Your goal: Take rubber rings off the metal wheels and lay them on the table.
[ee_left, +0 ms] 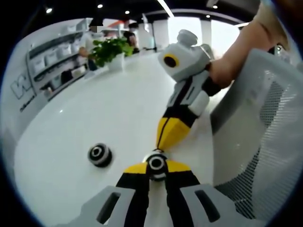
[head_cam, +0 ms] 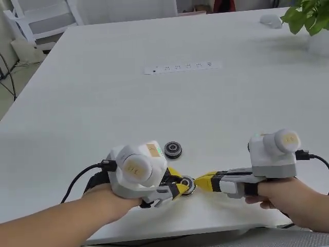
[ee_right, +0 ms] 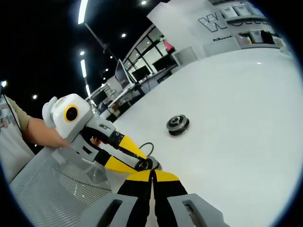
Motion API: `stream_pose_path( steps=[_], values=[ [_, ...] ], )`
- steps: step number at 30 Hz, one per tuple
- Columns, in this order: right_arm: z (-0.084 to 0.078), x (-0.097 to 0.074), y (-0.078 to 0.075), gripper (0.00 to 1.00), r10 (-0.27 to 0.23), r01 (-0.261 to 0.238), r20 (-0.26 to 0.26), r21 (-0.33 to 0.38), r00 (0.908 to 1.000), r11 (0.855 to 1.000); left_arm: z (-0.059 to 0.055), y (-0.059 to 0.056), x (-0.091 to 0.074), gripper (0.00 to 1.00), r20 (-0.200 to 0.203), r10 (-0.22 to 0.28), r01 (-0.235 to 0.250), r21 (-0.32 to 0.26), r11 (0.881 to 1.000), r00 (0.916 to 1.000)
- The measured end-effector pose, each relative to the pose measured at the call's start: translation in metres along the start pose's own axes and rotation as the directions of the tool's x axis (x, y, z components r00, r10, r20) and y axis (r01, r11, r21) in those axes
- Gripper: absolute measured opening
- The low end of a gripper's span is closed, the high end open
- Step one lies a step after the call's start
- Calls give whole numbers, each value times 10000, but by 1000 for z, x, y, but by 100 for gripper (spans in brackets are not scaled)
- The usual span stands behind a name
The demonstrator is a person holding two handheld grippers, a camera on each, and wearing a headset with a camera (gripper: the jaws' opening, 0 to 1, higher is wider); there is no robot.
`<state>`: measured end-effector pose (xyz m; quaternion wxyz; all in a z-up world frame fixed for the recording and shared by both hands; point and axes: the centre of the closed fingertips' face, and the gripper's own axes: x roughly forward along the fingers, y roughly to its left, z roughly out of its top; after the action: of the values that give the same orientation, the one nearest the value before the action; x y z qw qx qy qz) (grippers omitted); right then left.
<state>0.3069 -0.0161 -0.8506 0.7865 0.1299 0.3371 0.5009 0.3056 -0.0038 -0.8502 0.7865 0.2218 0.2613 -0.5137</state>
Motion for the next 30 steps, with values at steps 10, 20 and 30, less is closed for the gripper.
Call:
stream_pose_path(
  steps=[10,20,30],
  values=[
    [2,1,2,0,90,-90,-5,-177,10000,9998,0,0,0,12,-105,78,-77,14,10000,9999],
    [2,3,6,0,285,-287,-47,-319,9996,9991,0,0,0,12,-125,120,-120,35,9999,9998],
    [1,5,9,0,439,-444,-133,-452,9989,9980,0,-1,1,12,-112,83,-81,142,9999,9999]
  ],
)
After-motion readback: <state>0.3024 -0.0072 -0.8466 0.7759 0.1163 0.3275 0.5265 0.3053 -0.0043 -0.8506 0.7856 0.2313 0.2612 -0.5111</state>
